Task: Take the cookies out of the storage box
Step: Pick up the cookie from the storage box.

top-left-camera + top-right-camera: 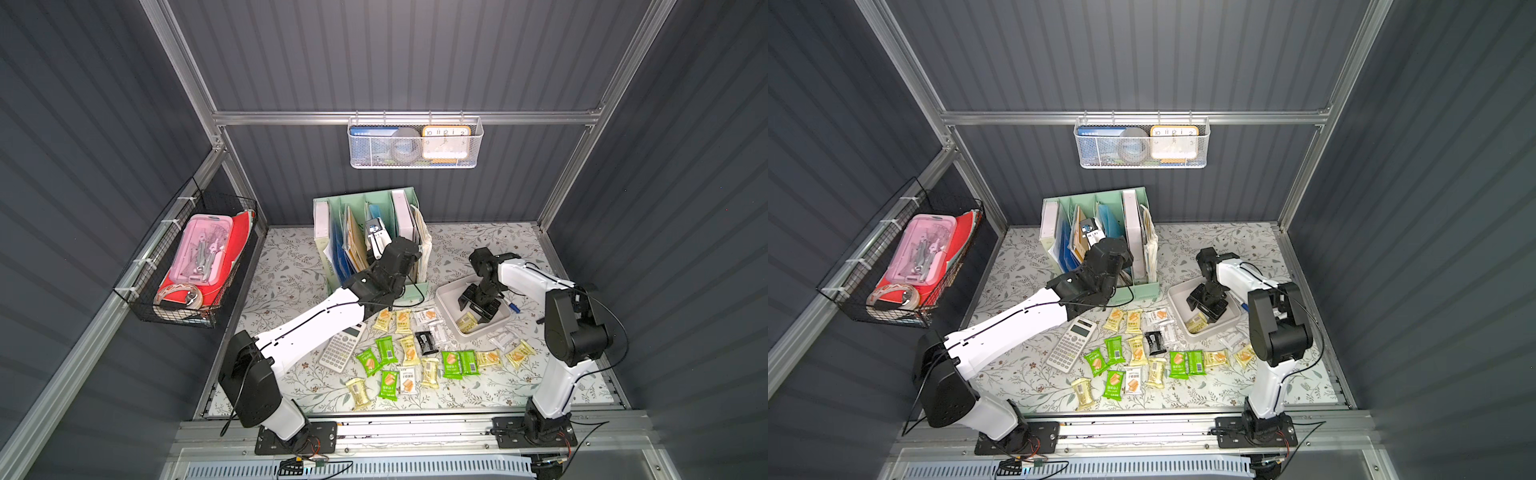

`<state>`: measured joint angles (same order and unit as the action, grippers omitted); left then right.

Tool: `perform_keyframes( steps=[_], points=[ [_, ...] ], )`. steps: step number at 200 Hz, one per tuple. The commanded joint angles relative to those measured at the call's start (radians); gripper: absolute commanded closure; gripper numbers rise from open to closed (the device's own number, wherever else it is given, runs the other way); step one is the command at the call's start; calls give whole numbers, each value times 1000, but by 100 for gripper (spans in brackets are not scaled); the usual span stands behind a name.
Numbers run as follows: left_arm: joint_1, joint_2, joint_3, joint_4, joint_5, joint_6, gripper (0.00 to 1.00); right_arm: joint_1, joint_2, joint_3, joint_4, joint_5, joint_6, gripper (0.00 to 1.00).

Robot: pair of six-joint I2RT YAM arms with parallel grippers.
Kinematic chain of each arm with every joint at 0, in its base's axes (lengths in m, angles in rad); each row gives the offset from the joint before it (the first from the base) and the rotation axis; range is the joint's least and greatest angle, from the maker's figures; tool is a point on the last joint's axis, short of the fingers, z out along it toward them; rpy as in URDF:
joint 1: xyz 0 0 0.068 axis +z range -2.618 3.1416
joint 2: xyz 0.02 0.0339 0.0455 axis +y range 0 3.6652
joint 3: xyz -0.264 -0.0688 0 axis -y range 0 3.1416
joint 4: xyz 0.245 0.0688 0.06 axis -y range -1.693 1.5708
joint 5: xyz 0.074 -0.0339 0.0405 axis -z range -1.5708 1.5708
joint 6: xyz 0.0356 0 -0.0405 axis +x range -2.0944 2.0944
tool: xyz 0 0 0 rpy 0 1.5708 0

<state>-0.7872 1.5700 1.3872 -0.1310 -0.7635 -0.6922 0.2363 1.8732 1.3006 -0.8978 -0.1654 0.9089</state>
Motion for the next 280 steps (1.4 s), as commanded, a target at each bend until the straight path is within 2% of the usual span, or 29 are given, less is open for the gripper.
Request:
perform_keyframes(
  steps=[1,97,148,198,233,243,280],
  points=[
    [11,-31,-10,-8,8,-12,39,7,23,-11,-15,-11,13,33],
    [15,-30,-4,-26,10,-27,40,18,62,6,77,-67,45,37],
    [15,-35,-4,-35,11,-29,40,17,55,79,40,-23,48,37],
    [17,-47,-15,-36,9,-27,40,24,-27,12,44,-53,124,33],
    [18,-52,-16,-36,10,-16,40,41,-16,-11,83,-72,203,33],
    [20,-56,-18,-38,9,-13,40,43,-12,-14,99,-113,227,33],
    [23,-80,-35,-48,-3,-19,40,43,23,-5,96,-99,281,36]
  ],
)
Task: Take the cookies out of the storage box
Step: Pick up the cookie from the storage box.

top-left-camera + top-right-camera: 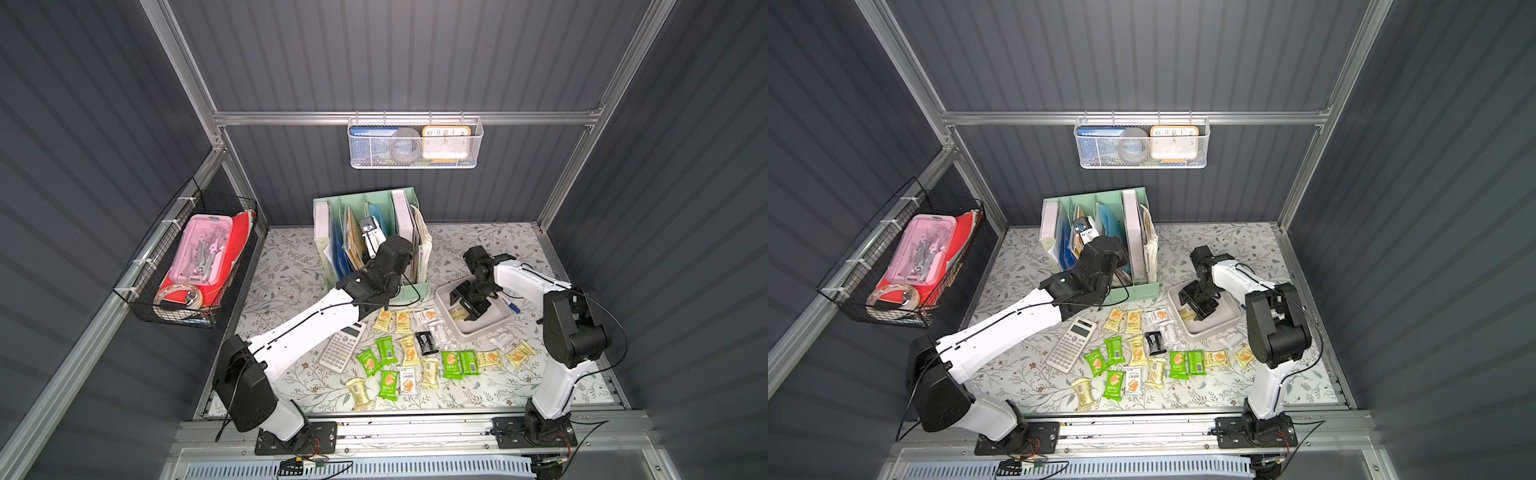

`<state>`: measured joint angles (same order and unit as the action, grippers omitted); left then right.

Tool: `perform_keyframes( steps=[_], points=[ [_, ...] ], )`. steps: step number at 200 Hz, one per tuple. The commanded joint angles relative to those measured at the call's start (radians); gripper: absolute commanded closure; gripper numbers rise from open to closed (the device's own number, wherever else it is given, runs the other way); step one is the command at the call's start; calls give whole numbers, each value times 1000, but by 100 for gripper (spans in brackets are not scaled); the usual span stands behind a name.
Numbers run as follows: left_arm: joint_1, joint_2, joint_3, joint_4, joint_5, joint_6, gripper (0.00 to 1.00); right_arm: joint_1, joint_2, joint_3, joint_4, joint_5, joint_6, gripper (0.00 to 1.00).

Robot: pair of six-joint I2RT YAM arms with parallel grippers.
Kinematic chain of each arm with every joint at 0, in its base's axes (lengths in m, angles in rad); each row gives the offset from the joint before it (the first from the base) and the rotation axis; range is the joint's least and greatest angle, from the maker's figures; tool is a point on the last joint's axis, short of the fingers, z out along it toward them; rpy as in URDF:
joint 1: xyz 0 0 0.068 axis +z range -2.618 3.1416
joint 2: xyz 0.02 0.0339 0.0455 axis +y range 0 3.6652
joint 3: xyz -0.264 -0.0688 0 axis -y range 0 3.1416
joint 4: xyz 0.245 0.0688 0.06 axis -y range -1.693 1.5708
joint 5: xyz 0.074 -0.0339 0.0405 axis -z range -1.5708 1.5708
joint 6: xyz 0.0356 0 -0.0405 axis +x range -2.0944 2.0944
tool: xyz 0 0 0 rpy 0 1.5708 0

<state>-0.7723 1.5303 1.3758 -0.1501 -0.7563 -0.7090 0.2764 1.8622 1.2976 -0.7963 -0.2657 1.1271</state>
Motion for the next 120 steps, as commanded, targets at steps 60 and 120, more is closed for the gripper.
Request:
perform_keyframes(
  steps=[60,120],
  points=[
    [8,-63,-32,-55,-33,-16,40,3,90,19,-21,51,81,41],
    [9,-84,-36,-86,-56,-23,41,3,145,61,-21,73,62,44]
  ],
)
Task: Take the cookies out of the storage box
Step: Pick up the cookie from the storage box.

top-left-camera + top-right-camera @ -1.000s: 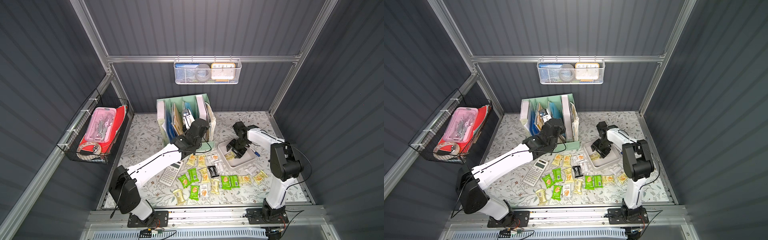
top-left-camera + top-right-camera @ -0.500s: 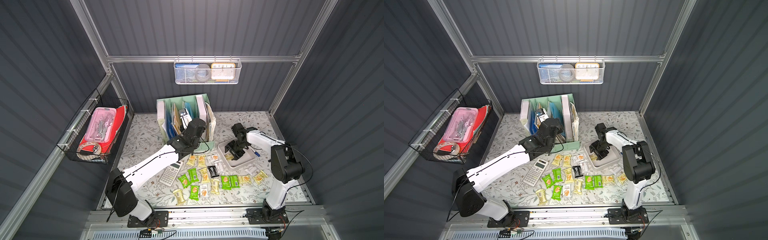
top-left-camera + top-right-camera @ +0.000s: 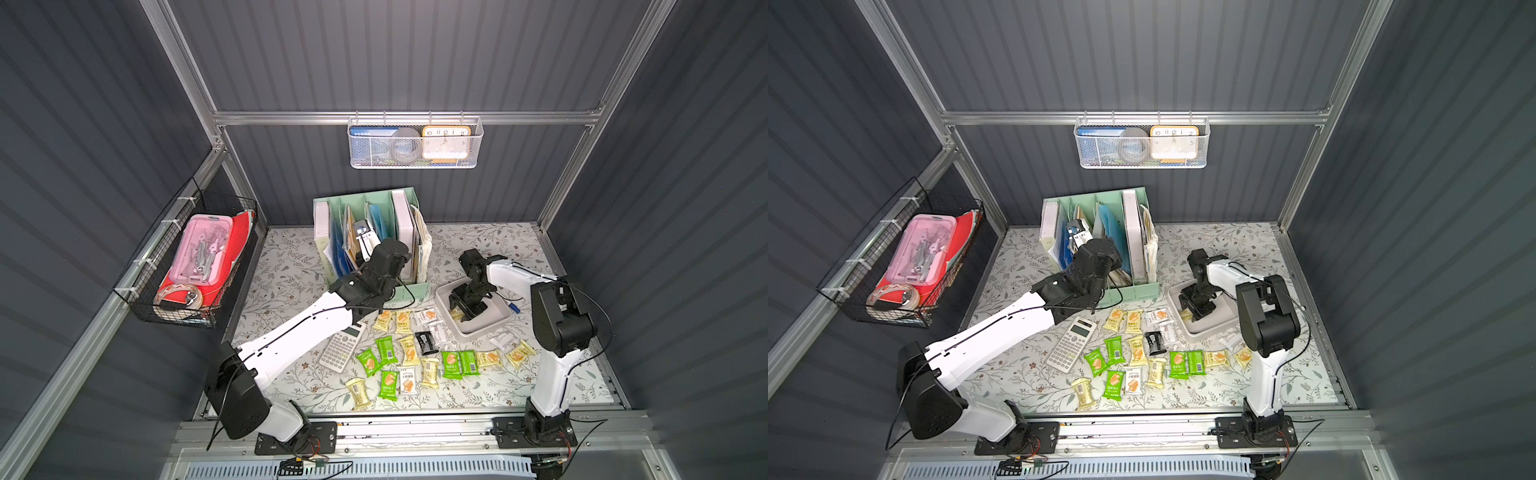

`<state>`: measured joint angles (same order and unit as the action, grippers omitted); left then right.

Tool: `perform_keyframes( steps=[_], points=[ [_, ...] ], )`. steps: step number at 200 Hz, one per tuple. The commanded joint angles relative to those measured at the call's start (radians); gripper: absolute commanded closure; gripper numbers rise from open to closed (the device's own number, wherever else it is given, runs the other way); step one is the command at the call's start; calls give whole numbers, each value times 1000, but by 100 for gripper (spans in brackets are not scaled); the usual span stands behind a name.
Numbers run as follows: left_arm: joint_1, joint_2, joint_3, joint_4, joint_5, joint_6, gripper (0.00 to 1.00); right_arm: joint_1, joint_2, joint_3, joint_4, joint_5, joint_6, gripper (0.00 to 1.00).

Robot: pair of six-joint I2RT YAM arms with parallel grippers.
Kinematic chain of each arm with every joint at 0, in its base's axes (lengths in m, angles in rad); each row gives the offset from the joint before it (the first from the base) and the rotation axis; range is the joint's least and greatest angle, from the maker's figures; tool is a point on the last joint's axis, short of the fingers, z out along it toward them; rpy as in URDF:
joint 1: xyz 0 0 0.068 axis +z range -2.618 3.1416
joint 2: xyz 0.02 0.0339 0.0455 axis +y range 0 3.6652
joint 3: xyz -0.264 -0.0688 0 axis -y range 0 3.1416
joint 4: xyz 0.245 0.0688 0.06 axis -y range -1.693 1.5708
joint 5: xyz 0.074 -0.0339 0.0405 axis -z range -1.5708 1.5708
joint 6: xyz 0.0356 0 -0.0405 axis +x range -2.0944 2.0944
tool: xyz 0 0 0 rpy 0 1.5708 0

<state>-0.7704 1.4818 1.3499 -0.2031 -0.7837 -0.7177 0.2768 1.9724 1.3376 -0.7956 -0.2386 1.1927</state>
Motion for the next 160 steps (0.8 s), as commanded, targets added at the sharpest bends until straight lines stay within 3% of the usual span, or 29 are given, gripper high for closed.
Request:
perform_keyframes(
  steps=[1,90,160],
  points=[
    [7,-35,-9,-34,-28,-14,41,2,36,22,-22,46,-4,44],
    [7,-41,-9,-43,-36,-29,41,2,23,28,-25,64,-41,55],
    [7,-65,-15,-157,-65,-152,44,2,-88,3,-70,117,-114,58]
  ],
)
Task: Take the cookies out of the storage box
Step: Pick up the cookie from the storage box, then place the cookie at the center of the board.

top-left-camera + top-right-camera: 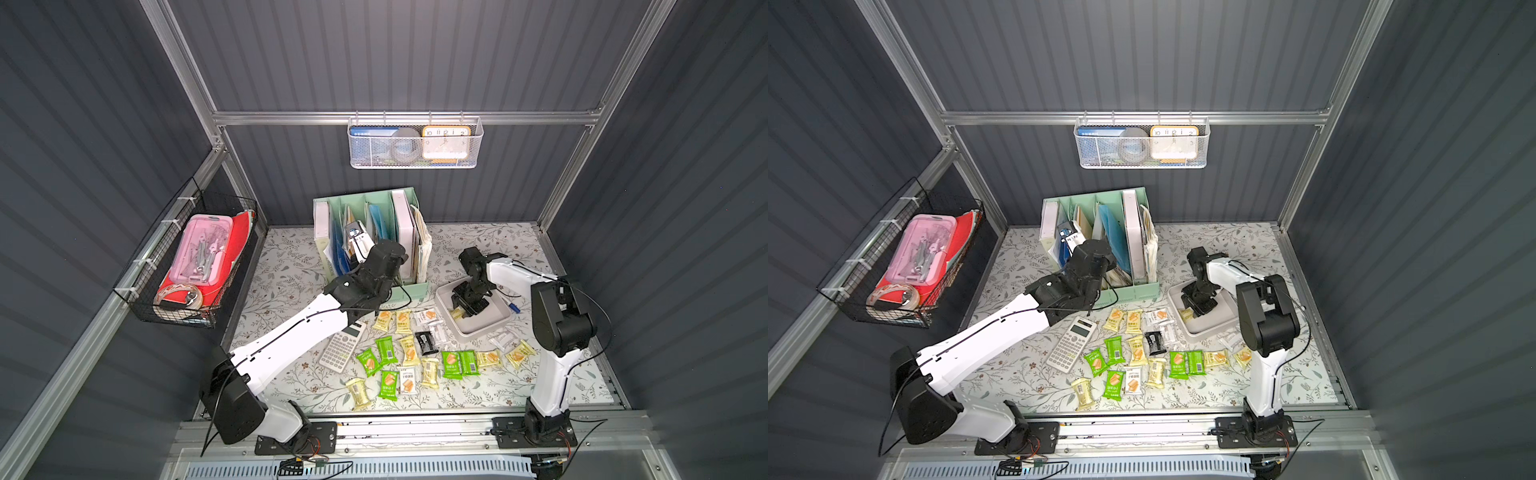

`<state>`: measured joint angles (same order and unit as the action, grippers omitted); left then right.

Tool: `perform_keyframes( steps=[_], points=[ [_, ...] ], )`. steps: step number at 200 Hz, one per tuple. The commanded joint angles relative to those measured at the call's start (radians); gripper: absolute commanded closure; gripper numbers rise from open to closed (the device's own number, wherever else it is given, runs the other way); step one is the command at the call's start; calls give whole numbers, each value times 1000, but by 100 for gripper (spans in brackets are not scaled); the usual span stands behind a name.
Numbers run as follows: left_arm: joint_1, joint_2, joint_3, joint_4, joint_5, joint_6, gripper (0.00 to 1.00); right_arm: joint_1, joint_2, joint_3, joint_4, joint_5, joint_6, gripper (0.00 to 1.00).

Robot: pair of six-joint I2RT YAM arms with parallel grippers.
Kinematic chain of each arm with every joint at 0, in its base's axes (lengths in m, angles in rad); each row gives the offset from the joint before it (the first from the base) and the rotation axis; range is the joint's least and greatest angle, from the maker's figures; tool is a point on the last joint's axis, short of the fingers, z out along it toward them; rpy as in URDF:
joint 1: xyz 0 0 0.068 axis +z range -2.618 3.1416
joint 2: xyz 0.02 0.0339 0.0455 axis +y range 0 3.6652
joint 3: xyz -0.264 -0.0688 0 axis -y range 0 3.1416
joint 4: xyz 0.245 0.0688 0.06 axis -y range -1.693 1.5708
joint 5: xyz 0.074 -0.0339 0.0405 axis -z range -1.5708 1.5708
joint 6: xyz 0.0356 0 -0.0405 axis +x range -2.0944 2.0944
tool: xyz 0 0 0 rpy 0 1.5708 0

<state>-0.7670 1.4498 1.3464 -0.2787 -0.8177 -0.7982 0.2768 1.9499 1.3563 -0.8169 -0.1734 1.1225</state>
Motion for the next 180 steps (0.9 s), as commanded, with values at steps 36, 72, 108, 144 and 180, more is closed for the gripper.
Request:
perform_keyframes(
  steps=[36,72,108,144,180],
  points=[
    [8,-47,-12,-155,-28,-150,45,3,-148,-30,-85,67,-102,60],
    [15,-77,-33,-230,-17,-255,46,10,-242,-35,-153,87,-180,61],
    [48,-121,-75,-300,49,-354,47,70,-320,-27,-208,90,-242,62],
    [75,-193,-128,-373,89,-426,47,205,-346,10,-228,98,-249,62],
    [85,-295,-197,-449,109,-520,48,387,-296,87,-225,95,-242,62]
  ],
)
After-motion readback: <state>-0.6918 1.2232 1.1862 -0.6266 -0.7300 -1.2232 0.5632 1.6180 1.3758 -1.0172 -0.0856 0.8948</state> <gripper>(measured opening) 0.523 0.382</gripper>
